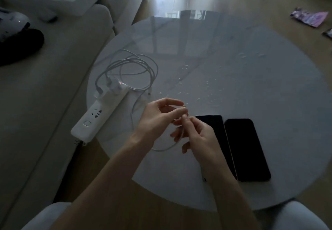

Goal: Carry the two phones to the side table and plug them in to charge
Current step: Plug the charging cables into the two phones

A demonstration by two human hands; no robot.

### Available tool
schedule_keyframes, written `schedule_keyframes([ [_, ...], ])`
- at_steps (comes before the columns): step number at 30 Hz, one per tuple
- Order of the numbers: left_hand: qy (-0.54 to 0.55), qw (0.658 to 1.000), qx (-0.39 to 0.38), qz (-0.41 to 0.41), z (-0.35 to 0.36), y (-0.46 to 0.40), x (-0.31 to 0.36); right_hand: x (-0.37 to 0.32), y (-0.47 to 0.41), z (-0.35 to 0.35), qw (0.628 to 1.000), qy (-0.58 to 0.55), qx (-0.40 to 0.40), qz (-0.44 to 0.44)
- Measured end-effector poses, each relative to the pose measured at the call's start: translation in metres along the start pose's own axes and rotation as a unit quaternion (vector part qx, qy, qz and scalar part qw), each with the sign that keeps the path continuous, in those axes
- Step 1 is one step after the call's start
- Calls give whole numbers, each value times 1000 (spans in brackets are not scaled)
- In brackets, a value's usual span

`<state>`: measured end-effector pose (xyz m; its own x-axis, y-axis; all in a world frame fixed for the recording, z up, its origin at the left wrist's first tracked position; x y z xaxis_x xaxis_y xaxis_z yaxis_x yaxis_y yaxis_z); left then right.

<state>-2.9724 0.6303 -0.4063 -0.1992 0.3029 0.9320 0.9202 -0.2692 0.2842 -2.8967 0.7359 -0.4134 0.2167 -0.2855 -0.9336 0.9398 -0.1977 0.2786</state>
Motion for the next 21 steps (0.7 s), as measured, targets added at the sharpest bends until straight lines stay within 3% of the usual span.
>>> schedule_keyframes([
  [3,-40,997,-56,24,6,4,5,3,29,-8,997,-52,63,-9],
  [6,-172,980,-55,85,13,0,11,21,67,-21,990,-80,110,41],
  [12,-449,867,-70,207,58,2,16,52,126,-50,979,-34,181,91],
  [17,-545,820,-60,164,92,1,16,69,149,-80,959,-15,267,97],
  [21,-578,802,-77,131,110,-3,18,76,152,-96,952,-1,288,103],
])
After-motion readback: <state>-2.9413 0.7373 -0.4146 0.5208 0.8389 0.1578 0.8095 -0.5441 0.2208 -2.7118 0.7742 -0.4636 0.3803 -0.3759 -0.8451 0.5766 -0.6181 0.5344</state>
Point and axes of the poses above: each hand's wrist, its own y-axis away from the middle knuckle, its own z-axis out of the palm, x = y × z, the point moved 5 cm from there along -y, towards the middle knuckle, and after that the axes turned 11 degrees about -y, right-handed, at the moved point
